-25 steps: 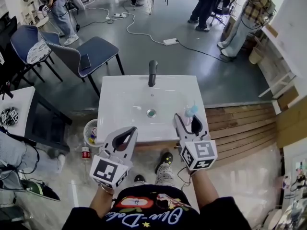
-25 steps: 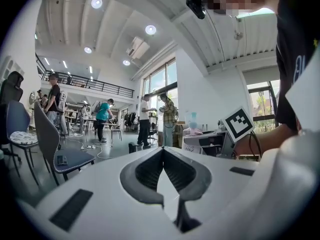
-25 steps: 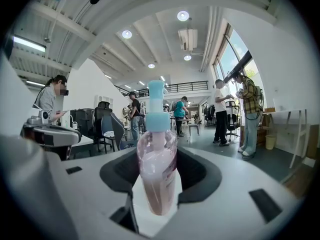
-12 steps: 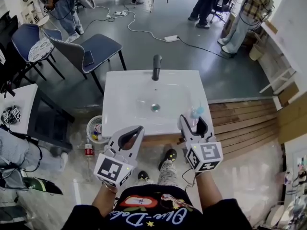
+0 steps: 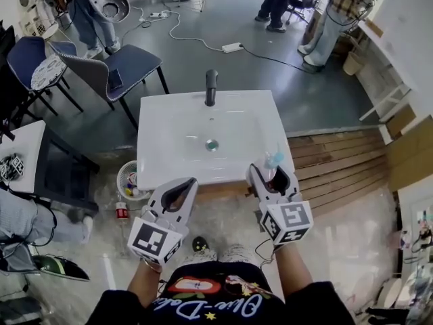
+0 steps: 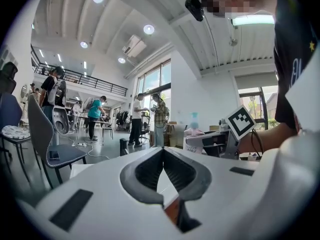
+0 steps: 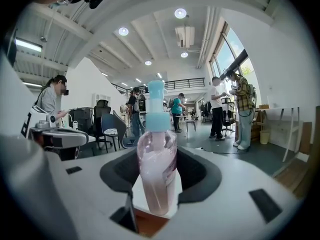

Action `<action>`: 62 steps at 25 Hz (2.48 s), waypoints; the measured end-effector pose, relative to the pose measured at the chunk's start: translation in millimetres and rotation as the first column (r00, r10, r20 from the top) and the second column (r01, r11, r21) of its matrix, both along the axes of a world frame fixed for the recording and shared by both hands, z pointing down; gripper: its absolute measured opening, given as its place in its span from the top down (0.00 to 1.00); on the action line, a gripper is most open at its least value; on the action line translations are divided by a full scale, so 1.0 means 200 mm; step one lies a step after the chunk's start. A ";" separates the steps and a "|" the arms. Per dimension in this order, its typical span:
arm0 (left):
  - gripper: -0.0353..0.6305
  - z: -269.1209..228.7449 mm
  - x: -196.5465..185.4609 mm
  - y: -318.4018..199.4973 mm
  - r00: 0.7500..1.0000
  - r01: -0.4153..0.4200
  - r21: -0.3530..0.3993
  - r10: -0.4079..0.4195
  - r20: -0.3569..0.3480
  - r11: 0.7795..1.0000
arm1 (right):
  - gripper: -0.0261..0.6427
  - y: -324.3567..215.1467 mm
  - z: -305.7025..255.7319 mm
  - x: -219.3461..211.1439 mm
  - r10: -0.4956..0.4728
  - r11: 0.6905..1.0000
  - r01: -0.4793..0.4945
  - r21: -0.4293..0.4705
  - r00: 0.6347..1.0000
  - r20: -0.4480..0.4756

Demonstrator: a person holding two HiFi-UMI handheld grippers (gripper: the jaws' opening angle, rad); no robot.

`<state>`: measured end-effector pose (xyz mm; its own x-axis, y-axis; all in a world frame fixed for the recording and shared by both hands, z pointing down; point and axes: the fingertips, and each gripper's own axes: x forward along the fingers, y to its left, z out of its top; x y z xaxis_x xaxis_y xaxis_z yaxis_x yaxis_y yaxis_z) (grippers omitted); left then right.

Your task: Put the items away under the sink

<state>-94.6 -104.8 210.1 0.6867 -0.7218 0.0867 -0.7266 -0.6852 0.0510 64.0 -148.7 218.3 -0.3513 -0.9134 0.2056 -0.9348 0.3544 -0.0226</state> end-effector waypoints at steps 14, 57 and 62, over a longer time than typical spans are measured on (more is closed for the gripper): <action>0.94 -0.03 0.18 0.20 1.000 0.021 0.013 -0.021 0.017 1.000 | 0.64 0.23 0.00 0.13 -0.049 0.999 0.049 0.003 0.998 0.028; 0.94 -0.10 0.42 1.04 0.997 0.040 0.050 -0.043 0.057 0.998 | 0.64 1.07 -0.10 0.25 -0.168 0.985 0.165 0.055 0.984 0.062; 0.94 -0.09 0.40 1.07 0.998 0.011 0.033 -0.013 0.058 0.999 | 0.64 1.10 -0.08 0.21 -0.156 0.987 0.153 0.045 0.985 0.073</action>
<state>-15.5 108.6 192.6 0.6725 -0.7330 0.1023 -0.7358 -0.6770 -0.0139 105.1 72.2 201.6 -0.5025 -0.8535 0.1380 -0.8646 0.4969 -0.0752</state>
